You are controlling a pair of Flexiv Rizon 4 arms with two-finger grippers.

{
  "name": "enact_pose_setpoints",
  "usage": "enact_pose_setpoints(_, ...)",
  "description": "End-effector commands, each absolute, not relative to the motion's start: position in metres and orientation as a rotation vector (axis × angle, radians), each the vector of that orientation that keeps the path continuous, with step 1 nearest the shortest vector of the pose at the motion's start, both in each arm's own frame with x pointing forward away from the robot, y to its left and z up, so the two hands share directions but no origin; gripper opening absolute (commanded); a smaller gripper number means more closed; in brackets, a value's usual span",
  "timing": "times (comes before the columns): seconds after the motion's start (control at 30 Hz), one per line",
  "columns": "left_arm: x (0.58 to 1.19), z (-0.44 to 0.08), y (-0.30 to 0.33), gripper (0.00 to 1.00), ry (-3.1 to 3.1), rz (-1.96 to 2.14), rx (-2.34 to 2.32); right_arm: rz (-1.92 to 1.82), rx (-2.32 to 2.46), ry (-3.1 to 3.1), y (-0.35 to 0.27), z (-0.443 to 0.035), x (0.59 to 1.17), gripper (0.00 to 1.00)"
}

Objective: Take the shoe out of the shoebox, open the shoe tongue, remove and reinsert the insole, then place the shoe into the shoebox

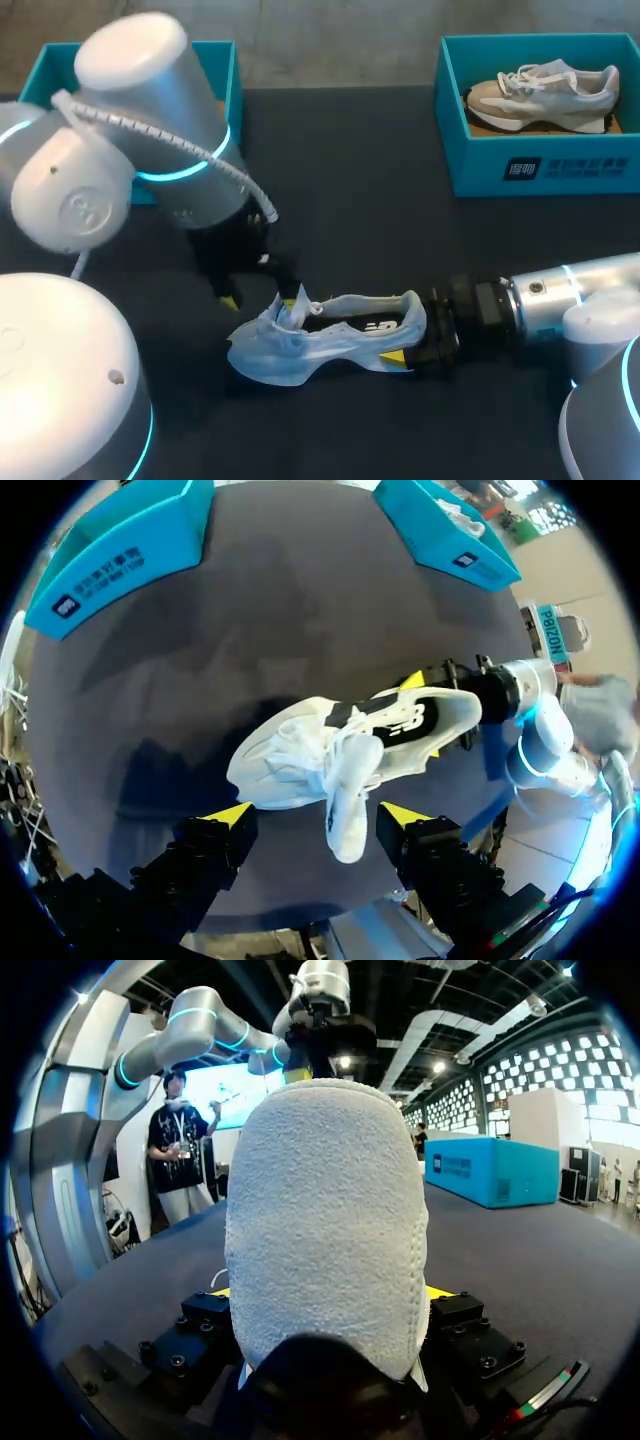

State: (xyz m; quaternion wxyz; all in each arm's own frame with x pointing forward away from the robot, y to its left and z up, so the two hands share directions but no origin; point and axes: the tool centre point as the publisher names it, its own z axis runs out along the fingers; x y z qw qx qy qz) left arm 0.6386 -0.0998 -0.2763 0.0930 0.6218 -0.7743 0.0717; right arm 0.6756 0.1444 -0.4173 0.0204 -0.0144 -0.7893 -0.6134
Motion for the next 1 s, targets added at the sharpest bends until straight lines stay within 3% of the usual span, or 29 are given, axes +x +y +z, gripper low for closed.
enact_pose_setpoints(0.03, 0.645, -0.245, -0.109, 0.79, -2.369, 0.165, 1.813, -1.901, -0.047, -2.452, 0.145, -0.419, 0.676, 0.0)
enact_pose_setpoints(0.17, 0.651, -0.232, -0.119, 0.78, -2.455, 0.139, 1.718, -1.901, -0.047, -2.452, 0.145, -0.419, 0.676, 0.0)
enact_pose_setpoints(0.23, 0.655, -0.227, -0.125, 0.67, -2.499, 0.123, 1.661, -1.901, -0.047, -2.452, 0.145, -0.419, 0.676, 0.0)
enact_pose_setpoints(0.27, 0.657, -0.225, -0.129, 0.49, -2.518, 0.119, 1.645, -1.901, -0.047, -2.452, 0.145, -0.419, 0.676, 0.0)
enact_pose_setpoints(0.33, 0.66, -0.222, -0.136, 0.25, -2.564, 0.115, 1.602, -1.901, -0.047, -2.452, 0.145, -0.419, 0.676, 0.0)
enact_pose_setpoints(0.37, 0.661, -0.22, -0.14, 0.0, -2.592, 0.112, 1.571, -1.901, -0.047, -2.452, 0.145, -0.419, 0.676, 0.0)
enact_pose_setpoints(1.0, 0.658, -0.212, -0.174, 0.0, -3.074, -0.09, 0.739, -1.901, -0.047, -2.452, 0.145, -0.419, 0.676, 0.0)
